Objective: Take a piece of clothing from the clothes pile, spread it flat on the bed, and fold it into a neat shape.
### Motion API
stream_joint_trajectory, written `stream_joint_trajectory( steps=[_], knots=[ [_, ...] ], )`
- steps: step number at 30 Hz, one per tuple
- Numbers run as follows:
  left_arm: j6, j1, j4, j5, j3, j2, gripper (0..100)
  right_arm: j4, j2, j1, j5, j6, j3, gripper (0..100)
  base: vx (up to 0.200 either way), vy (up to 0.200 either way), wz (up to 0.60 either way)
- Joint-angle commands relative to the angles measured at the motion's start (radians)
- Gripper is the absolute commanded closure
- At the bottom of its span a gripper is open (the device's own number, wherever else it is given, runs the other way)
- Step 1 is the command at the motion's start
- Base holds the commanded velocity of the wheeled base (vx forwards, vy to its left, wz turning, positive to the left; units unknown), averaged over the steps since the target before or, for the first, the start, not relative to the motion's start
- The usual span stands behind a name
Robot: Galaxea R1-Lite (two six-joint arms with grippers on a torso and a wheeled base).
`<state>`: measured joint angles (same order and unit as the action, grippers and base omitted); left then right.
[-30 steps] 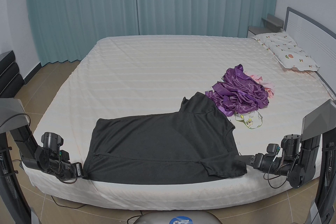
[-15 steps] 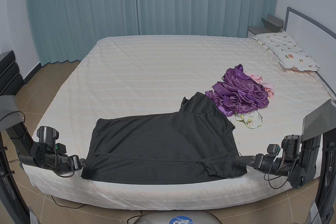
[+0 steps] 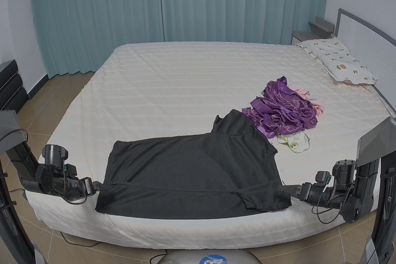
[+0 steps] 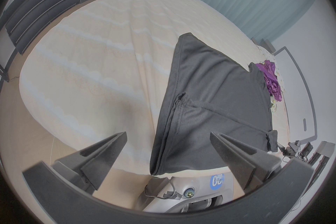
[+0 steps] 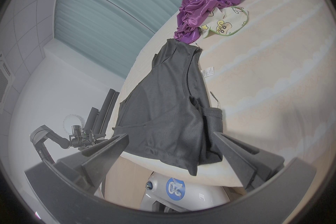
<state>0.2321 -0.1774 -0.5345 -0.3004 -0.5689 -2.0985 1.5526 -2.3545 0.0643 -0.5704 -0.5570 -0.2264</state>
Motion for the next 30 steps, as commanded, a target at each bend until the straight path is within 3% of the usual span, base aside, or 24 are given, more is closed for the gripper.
stream_joint_trajectory(
  steps=[1,15,24,30],
  knots=[
    [0.001,0.0,-0.001,0.001,0.0,0.0,0,0.018,0.001,0.0,0.0,0.0,0.002,0,0.0,0.0,0.0],
    [0.003,0.0,-0.004,0.001,-0.003,0.003,0,0.018,0.0,0.002,0.0,0.0,0.007,0,0.0,0.0,0.0],
    [0.007,0.0,-0.01,0.001,0.001,0.002,0,0.018,0.0,0.0,0.0,0.0,0.007,0,0.0,0.2,0.0],
    [0.007,0.0,-0.01,0.001,0.0,-0.002,0,0.018,0.0,0.002,0.001,0.0,0.007,0,0.0,0.0,0.0]
  ],
)
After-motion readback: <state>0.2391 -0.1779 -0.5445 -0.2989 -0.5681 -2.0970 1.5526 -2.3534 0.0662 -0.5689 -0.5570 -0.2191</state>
